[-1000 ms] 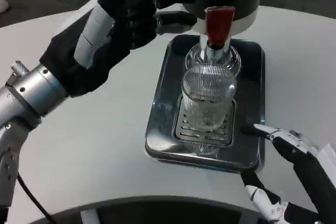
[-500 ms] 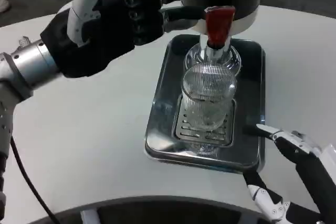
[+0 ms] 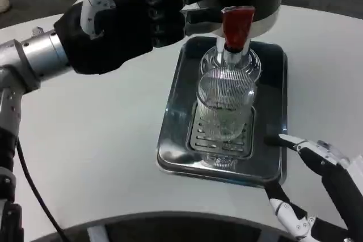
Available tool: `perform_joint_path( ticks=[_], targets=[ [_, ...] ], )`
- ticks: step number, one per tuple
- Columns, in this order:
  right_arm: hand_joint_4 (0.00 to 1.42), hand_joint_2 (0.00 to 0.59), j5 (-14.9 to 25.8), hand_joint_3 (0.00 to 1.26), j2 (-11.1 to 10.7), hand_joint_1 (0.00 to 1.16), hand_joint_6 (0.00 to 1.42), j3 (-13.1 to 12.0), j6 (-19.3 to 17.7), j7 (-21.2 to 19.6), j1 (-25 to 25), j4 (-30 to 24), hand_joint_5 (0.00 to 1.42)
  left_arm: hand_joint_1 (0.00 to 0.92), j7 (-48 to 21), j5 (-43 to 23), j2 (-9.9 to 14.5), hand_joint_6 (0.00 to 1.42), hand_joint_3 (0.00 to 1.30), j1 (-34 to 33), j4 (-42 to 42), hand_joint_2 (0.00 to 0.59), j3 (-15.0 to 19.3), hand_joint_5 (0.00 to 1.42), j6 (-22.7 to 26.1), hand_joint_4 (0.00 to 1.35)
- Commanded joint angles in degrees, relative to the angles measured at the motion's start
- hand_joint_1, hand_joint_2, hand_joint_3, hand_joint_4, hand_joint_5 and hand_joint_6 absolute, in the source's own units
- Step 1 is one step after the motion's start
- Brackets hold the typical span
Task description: Grasp the cup under the faucet to collect the drink, then remove the cup.
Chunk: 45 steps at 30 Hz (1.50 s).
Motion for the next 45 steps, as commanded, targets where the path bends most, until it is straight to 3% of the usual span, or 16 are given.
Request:
perform_joint_path(
  ticks=[1,13,35,45],
  targets=[
    [0.19,0.468,0.3,0.27,-0.1,0.63,0.03,-0.3,-0.6,-0.1,0.8,-0.5,0.14,0.0,-1.5,2.0,-0.6,0.03,0.07,-2.9,3.5,0.0,-0.3,0.11,-2.0,0.0],
    [0.19,0.468,0.4,0.27,0.1,0.63,0.04,-0.4,-0.7,-0.1,1.2,-0.8,0.16,0.0,-1.9,2.1,-2.4,0.02,0.15,-5.6,6.6,0.0,1.3,0.13,-1.5,0.05],
    [0.21,0.468,0.7,0.27,0.2,0.63,0.05,-0.6,-0.5,-0.1,0.2,-0.3,0.16,0.0,-2.3,1.0,-5.1,0.04,0.18,-6.8,2.2,0.0,2.9,0.15,2.9,0.07],
    [0.21,0.468,0.4,0.27,0.3,0.63,0.05,-0.3,-0.2,-0.1,-0.2,0.0,0.16,0.0,-1.9,2.1,-6.2,0.04,0.2,-7.4,1.0,0.0,2.0,0.15,1.5,0.07]
  ],
)
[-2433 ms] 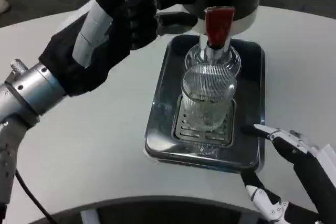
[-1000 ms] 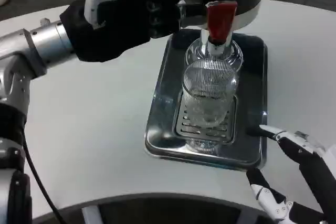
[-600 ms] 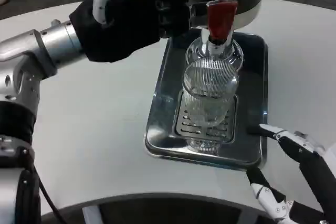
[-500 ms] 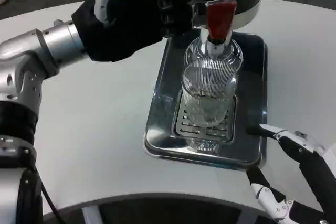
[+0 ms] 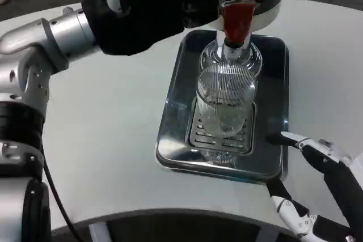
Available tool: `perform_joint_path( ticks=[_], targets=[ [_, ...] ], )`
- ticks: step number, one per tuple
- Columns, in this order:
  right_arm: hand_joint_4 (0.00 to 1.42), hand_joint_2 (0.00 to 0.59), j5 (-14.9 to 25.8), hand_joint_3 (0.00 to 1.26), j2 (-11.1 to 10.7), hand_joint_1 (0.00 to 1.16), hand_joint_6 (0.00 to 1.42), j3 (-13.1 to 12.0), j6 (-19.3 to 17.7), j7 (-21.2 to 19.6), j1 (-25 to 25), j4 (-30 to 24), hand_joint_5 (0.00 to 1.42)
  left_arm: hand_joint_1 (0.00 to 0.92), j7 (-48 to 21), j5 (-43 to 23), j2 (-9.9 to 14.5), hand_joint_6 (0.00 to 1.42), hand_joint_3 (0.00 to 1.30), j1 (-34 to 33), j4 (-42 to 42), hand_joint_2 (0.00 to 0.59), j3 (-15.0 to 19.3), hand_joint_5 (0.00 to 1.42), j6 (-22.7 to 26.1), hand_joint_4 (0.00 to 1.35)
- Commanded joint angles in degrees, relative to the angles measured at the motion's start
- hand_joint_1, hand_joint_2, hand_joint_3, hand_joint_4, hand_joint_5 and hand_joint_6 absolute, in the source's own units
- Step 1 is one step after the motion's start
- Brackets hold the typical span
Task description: Grasp the cup under the faucet to collect the drink, then remove the cup.
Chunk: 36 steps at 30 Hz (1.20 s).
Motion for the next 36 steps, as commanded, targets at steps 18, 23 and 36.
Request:
perform_joint_path(
  ticks=[18,23,36],
  targets=[
    [0.21,0.468,0.1,0.28,0.4,0.63,0.05,0.4,0.4,0.0,-0.9,0.8,0.17,0.0,0.2,2.6,-2.3,0.03,0.25,1.2,-6.2,0.009,-4.8,0.14,-7.0,0.07],
    [0.21,0.468,0.3,0.28,0.5,0.63,0.05,0.4,0.7,0.0,-1.3,1.0,0.17,0.0,0.3,3.7,-2.1,0.03,0.26,2.0,-7.1,0.01,-5.6,0.14,-9.2,0.08],
    [0.21,0.468,0.5,0.28,1.1,0.63,0.05,0.5,1.2,-0.1,-2.1,1.1,0.17,0.0,0.2,6.1,-1.0,0.02,0.28,4.1,-7.7,0.011,-8.5,0.14,-14.9,0.08]
  ],
)
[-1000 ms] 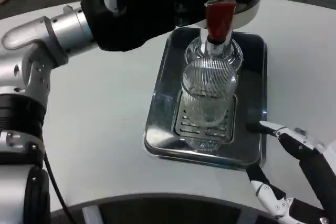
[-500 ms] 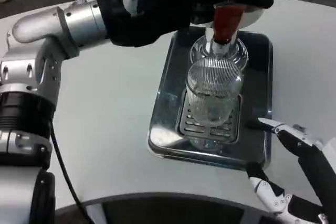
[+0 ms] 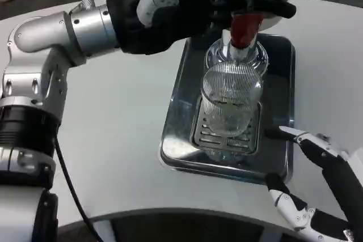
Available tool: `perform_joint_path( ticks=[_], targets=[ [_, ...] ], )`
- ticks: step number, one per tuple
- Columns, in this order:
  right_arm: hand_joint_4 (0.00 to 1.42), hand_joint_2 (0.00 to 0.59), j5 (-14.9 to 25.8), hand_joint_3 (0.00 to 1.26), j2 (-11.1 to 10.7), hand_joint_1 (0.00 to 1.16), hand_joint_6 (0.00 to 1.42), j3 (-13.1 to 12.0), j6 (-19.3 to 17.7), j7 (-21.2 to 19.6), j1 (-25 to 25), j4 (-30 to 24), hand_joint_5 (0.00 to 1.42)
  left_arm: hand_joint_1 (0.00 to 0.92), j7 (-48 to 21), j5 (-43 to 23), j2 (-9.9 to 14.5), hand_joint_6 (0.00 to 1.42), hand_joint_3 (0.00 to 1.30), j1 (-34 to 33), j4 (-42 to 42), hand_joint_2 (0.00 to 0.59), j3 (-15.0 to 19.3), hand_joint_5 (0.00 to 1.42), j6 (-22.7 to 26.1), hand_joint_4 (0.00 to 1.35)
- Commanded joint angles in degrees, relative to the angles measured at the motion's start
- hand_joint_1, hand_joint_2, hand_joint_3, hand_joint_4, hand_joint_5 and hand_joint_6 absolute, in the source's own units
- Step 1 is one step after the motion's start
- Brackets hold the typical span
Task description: Grasp the cup under the faucet to collect the drink, then remove the cup.
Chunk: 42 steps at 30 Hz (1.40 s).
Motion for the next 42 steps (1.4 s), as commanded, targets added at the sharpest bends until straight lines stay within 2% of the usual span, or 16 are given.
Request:
perform_joint_path(
  ticks=[1,16,24,42],
  targets=[
    [0.21,0.468,0.5,0.28,0.6,0.63,0.05,0.3,0.8,-0.1,0.2,0.5,0.17,0.0,-1.0,2.9,0.5,0.01,0.28,2.3,-0.9,0.011,-2.2,0.14,-2.5,0.08],
    [0.21,0.468,0.8,0.28,1.1,0.63,0.05,0.2,1.1,0.0,0.6,0.4,0.17,0.0,0.3,3.9,1.4,0.01,0.31,4.1,-2.7,0.013,-4.2,0.15,-6.8,0.09],
    [0.22,0.468,2.8,0.28,2.4,0.63,0.08,-0.1,2.7,-0.2,0.5,0.9,0.2,0.0,1.0,4.5,1.8,0.01,0.31,5.1,-5.0,0.014,-5.1,0.15,-8.2,0.09],
    [0.24,0.441,5.3,0.27,3.0,0.66,0.14,-0.6,4.4,-0.7,-0.7,1.9,0.25,0.0,1.7,5.5,2.9,0.01,0.32,6.4,-7.2,0.014,-6.3,0.15,-10.1,0.1]
  ],
)
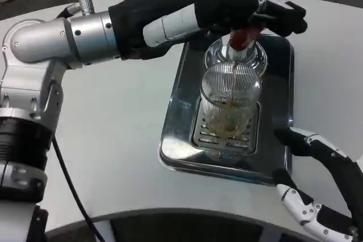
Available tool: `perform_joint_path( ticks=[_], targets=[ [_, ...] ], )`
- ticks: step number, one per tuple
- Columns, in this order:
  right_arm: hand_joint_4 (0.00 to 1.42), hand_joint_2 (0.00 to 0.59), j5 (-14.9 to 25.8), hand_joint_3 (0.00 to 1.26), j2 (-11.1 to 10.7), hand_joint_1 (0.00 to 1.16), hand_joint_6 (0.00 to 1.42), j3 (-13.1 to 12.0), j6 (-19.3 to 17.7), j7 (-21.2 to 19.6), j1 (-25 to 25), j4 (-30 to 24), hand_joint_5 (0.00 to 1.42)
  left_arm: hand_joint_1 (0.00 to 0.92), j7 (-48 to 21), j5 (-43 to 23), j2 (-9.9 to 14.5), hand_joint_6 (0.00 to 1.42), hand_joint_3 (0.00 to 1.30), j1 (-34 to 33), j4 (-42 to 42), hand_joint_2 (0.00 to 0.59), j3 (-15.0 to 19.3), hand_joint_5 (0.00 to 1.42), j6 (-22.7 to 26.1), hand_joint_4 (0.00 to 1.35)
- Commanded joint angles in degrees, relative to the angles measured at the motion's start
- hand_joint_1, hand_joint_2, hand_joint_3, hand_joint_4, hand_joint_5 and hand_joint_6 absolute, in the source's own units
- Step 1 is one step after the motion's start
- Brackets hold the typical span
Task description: Grasp the cup under the faucet to collect the drink, then remove the cup.
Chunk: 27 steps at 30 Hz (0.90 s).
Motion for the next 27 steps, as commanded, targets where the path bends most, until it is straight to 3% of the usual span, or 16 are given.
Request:
perform_joint_path(
  ticks=[1,14,17,20,23,27],
  targets=[
    [0.24,0.441,0.7,0.27,0.5,0.66,0.14,-0.1,0.8,-0.8,0.0,0.4,0.25,0.0,-1.5,2.0,0.7,0.01,0.32,2.5,-0.3,0.01,-1.8,0.15,-0.9,0.1],
    [0.24,0.424,1.4,0.26,1.2,0.66,0.15,0.0,1.9,-0.9,-0.8,0.7,0.25,0.0,-1.2,2.4,1.2,0.01,0.34,2.7,-0.4,0.014,-2.5,0.14,-2.2,0.1],
    [0.23,0.396,2.6,0.25,1.8,0.68,0.15,-0.1,2.5,-1.1,-1.2,1.2,0.23,0.0,-1.1,2.4,1.3,0.01,0.34,2.8,-0.6,0.015,-2.5,0.14,-2.4,0.1],
    [0.19,0.324,4.7,0.19,2.9,0.73,0.15,-0.4,3.5,-1.4,-2.2,2.1,0.19,0.0,-1.0,2.5,1.4,0.01,0.34,3.0,-0.9,0.014,-2.6,0.14,-2.4,0.1],
    [0.16,0.285,7.7,0.14,4.9,0.79,0.16,-0.7,4.4,-2.7,-4.0,3.8,0.15,0.0,-0.9,2.4,1.5,0.01,0.34,3.2,-1.2,0.015,-2.7,0.14,-2.2,0.1],
    [0.12,0.22,9.5,0.09,5.9,0.87,0.18,-0.6,3.8,-4.4,-6.1,5.5,0.13,0.0,-0.7,2.3,1.6,0.0,0.34,3.3,-1.4,0.016,-2.7,0.14,-2.0,0.1]
  ],
)
